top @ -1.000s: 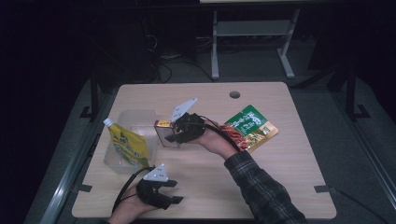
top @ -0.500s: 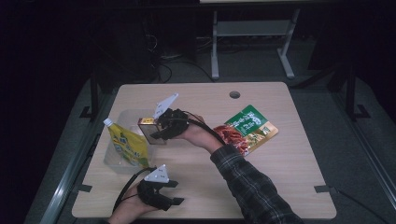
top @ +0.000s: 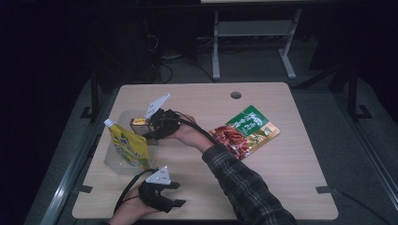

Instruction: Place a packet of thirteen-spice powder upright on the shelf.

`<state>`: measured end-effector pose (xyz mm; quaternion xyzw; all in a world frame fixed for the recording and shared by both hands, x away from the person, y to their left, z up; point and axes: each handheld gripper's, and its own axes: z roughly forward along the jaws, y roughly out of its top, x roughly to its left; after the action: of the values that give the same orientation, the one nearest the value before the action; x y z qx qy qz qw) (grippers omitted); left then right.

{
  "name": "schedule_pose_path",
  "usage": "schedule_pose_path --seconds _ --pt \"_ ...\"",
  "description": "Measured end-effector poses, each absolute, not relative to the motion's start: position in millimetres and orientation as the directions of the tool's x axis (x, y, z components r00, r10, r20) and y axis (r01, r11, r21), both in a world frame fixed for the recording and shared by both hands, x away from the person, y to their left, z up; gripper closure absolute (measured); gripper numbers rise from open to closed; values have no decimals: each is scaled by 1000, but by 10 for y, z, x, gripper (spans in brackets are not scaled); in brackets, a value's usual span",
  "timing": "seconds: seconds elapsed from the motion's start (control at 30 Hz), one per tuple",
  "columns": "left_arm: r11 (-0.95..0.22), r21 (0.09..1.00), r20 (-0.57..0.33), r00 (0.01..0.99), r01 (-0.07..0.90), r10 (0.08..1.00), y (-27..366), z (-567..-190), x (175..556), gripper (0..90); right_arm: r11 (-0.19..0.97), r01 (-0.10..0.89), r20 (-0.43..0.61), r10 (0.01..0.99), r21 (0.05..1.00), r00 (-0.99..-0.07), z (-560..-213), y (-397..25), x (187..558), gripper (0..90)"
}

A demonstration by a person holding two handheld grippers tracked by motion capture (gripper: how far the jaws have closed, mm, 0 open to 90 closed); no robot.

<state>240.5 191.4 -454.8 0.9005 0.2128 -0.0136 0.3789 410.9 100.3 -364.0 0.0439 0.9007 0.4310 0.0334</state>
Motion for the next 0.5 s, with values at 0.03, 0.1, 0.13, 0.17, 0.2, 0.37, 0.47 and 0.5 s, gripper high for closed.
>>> schedule_pose_path --seconds 0.03,0.1,0.13,0.17,0.2,0.37,0.47,0.5 --pt "-622 677 -187 909 394 373 1913 -4548 2404 343 624 52 -19 107 780 -994 -3647 1018 4116 672" --pt "-622 677 -188 909 394 372 1913 -4547 2404 343 620 51 -18 106 783 -994 -3661 1045 4135 672" --pt "-625 677 -184 912 389 368 1913 -4547 2407 343 621 57 -13 107 782 -994 -3666 1057 4143 672" --pt "-627 677 -182 913 385 365 1913 -4546 2408 343 621 70 2 110 781 -994 -3671 1075 4148 672" --pt "-626 677 -183 912 387 366 1912 -4546 2407 343 622 69 0 110 780 -994 -3677 1092 4160 672" --pt "-623 678 -186 911 390 367 1904 -4548 2400 343 620 83 18 111 780 -994 -3706 1178 4175 672" --pt "-621 677 -192 909 395 369 1899 -4550 2392 343 618 79 15 108 782 -994 -3741 1227 4182 672" --pt "-621 675 -196 908 398 370 1896 -4550 2387 343 619 73 8 107 782 -994 -3753 1243 4188 672"
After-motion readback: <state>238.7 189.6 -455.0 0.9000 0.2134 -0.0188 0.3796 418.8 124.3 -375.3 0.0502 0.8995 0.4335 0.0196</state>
